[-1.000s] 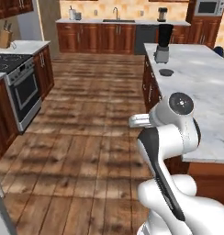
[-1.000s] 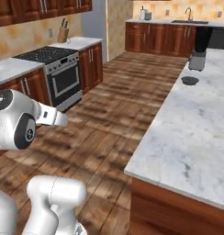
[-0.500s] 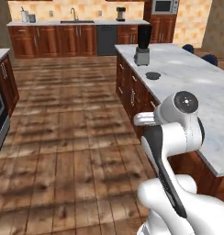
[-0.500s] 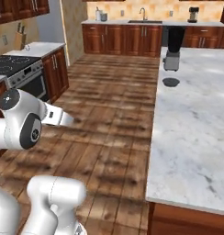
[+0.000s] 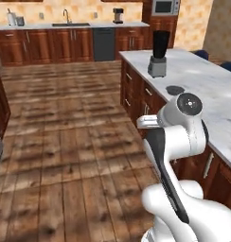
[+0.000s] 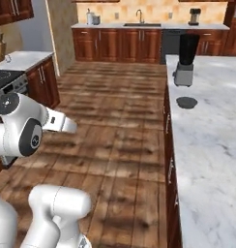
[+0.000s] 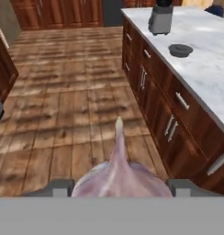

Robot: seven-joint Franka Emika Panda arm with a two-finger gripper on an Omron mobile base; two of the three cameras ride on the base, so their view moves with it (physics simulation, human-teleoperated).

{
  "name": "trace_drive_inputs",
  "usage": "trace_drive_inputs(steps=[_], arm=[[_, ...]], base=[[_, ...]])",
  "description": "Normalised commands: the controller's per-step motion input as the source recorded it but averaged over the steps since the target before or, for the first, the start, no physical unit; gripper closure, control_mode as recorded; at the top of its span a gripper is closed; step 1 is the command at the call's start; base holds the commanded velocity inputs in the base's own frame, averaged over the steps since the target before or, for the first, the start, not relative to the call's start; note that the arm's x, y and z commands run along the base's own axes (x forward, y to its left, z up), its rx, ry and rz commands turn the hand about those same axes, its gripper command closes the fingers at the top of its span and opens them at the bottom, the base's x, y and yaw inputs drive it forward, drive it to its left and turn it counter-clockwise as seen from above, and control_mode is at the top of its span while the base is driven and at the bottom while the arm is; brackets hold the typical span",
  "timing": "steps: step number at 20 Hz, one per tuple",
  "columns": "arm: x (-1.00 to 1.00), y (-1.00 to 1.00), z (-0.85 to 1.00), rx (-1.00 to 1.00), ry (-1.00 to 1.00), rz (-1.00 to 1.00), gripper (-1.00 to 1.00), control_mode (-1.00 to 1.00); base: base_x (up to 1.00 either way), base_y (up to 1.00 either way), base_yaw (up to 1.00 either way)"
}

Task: Grab the lime and garlic from the fridge, place them in the blender, close the lid, and turn on the blender to create a marinade.

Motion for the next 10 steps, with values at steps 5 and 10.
trace_drive_inputs(steps=[5,10], arm=[[0.0,0.0,0.0,0.0,0.0,0.0,1.0,1.0],[0.0,0.0,0.0,0.0,0.0,0.0,1.0,1.0]], base=[[1.0,0.45,-0.4],[1.0,0.87,-0.51]])
